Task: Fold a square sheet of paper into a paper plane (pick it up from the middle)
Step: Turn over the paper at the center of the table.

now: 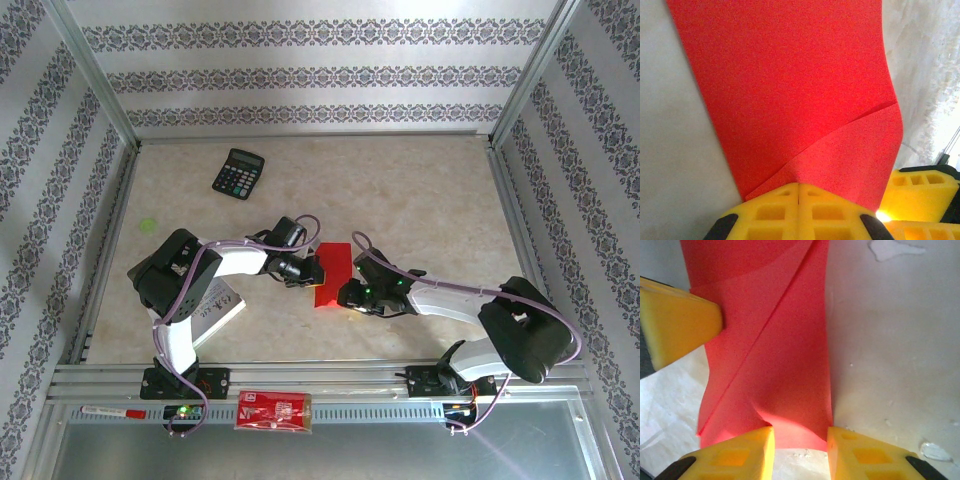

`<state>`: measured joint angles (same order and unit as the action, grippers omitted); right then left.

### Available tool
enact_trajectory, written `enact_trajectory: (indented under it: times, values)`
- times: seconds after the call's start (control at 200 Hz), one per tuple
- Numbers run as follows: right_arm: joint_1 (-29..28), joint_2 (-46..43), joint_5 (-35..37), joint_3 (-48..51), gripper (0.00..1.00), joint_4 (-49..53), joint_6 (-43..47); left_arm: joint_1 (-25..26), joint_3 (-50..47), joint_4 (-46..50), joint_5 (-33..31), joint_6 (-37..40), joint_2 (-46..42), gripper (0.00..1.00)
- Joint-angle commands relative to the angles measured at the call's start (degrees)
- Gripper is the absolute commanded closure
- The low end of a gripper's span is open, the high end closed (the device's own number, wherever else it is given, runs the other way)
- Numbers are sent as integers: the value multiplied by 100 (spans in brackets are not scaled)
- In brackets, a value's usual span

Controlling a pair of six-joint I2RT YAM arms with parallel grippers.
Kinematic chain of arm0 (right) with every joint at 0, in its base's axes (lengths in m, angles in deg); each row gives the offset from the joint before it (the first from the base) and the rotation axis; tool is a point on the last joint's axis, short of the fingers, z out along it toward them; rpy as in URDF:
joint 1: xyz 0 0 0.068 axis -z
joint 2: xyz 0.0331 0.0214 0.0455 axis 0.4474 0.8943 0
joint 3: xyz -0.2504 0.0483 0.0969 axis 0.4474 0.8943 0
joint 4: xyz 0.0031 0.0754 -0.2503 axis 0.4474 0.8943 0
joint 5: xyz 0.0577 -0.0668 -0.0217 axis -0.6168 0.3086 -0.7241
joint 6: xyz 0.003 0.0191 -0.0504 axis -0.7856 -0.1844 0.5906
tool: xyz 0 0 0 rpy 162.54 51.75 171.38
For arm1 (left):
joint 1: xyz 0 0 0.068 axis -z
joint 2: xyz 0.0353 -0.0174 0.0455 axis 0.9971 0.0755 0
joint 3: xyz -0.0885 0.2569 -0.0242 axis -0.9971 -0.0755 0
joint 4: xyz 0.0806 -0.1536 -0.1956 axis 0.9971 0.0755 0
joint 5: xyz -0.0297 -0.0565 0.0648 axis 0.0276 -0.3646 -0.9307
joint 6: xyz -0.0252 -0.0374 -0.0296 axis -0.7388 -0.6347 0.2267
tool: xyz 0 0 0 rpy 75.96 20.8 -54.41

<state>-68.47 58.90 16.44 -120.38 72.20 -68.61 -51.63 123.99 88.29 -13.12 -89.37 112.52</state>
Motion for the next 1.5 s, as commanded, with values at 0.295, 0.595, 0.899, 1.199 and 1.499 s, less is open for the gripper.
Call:
enact_trajectory:
  times: [0.295,0.595,0.899,1.199,1.499]
  values:
    - [300,306,-356,114,59,-1136,38,-47,-192,251,-147,149,128,100]
    - [594,-10,-713,463,52,-1653,-13,-49,-201,277,-179,132,118,100]
    - [818,-279,-1194,850,53,-2136,-311,-52,-126,350,-182,142,123,100]
    - [1024,-516,-1373,1032,56,-2182,-393,-42,-122,369,-204,124,93,100]
    - [1119,-108,-1400,832,67,-2172,-377,-47,-160,398,-200,130,66,100]
